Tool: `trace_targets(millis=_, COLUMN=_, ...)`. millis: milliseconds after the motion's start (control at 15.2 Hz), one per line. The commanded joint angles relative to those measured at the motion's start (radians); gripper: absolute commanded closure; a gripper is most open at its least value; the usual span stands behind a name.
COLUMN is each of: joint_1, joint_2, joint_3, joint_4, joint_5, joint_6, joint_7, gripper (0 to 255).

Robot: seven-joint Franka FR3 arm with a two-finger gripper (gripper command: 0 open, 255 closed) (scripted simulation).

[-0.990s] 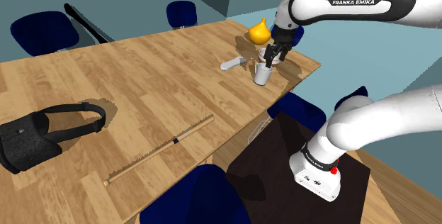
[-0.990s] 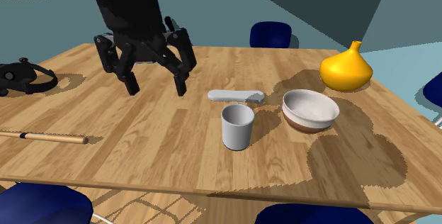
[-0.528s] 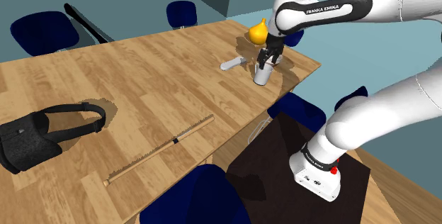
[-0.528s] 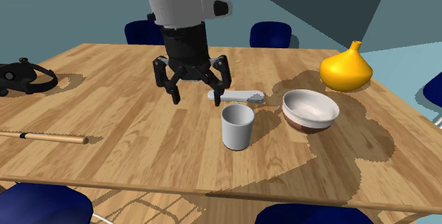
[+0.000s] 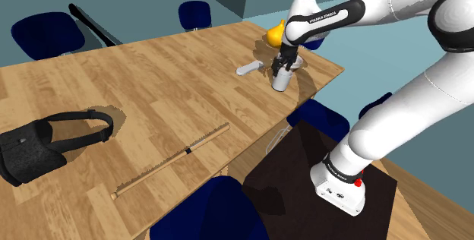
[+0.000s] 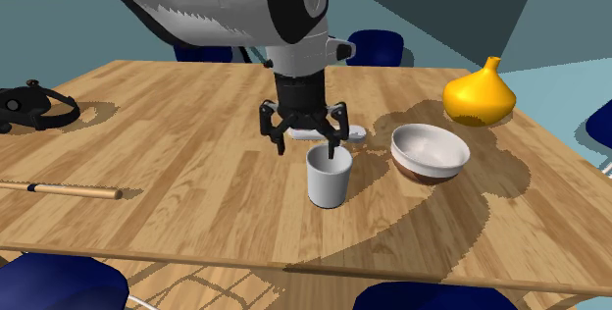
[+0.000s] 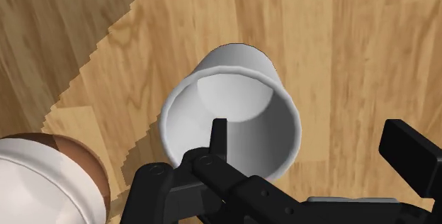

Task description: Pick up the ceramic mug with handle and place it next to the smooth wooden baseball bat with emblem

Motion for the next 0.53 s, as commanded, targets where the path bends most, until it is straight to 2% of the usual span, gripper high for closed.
trace_targets(millis=0, joint_1=-0.001, joint_2=0.031, joint_3=-0.006, joint_4=0.003, joint_5=0.005, joint_6=0.03, joint_7=-0.008, gripper=0)
trace_targets(millis=330, joint_1=-0.003, joint_2=0.079, joint_3=-0.012, joint_4=-0.03, joint_5=0.011, joint_6=0.111, joint_7=-0.013, gripper=0)
trace_targets(millis=462, joint_1=-0.003, joint_2=0.079, joint_3=-0.012, joint_4=-0.03, joint_5=0.011, joint_6=0.111, joint_7=-0.013, gripper=0)
